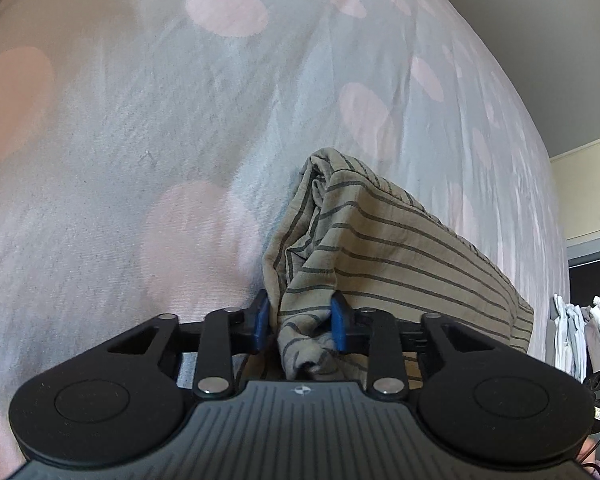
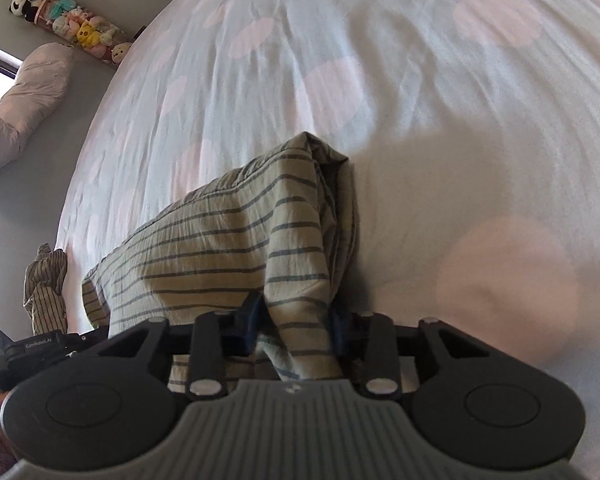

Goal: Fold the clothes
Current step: 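Pinch the folded shirt edge with the left tool while the right tool pinches beside it, then lift the folded shirt with both tools and carry it toward the clothes stack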

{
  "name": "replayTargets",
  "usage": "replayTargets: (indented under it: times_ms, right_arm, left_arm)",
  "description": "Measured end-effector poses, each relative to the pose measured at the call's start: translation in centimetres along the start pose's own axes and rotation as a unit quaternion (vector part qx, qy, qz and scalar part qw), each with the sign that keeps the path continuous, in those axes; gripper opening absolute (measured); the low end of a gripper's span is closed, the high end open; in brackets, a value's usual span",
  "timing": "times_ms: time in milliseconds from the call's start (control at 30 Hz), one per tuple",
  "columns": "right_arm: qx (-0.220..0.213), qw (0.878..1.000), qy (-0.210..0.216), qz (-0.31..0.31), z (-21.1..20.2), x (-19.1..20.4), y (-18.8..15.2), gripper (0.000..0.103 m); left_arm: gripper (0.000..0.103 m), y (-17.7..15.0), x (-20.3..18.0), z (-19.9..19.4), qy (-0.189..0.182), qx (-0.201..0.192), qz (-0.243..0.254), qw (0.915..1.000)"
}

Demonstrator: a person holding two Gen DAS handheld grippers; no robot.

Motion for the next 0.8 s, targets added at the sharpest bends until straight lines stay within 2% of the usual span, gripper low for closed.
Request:
replayTargets:
  times_ms: [100,200,400,633,800]
  right_arm:
    - [-0.016,1.000,0.011,0.000,-0.6,0.2,0.2,0.015]
    - [-0.041,0.999,0.021,-0.009,-1.6,0.7,0.4,0.012]
    - [-0.078,0.996,0.041,-0.018,-3.3,1.7,0.8,0.011]
    - [-0.109,0.992,0.048,-0.036,-5.3,3.5,1.0,0.010]
    - [-0.149,0.987,0.039,-0.045,-8.2,5.1,1.4,0.009]
  left_arm:
    - [0.010,-0.1,-0.2,-0.2,-0.017,-0.005,-0.002,0.9998]
    - [0.007,0.0,-0.6,-0.7,-0.029,-0.020,0.001,0.9994]
    - [0.006,1.0,-1.1,-2.2,-0.054,-0.047,0.009,0.9974]
    - [0.005,1.7,-3.5,-4.1,-0.075,-0.088,0.060,0.9915]
    - [0.005,2.2,-6.0,-6.5,-0.088,-0.099,0.097,0.9865]
Point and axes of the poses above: each gripper's, at about its wrist camera, not at the fingertips, and z roughly the way its jaws point, x to its left, y to its top, the point moved 10 cm from there along z, roughly the way its jaws point, and after that the axes turned 8 degrees about -z, right-handed, at the moved point
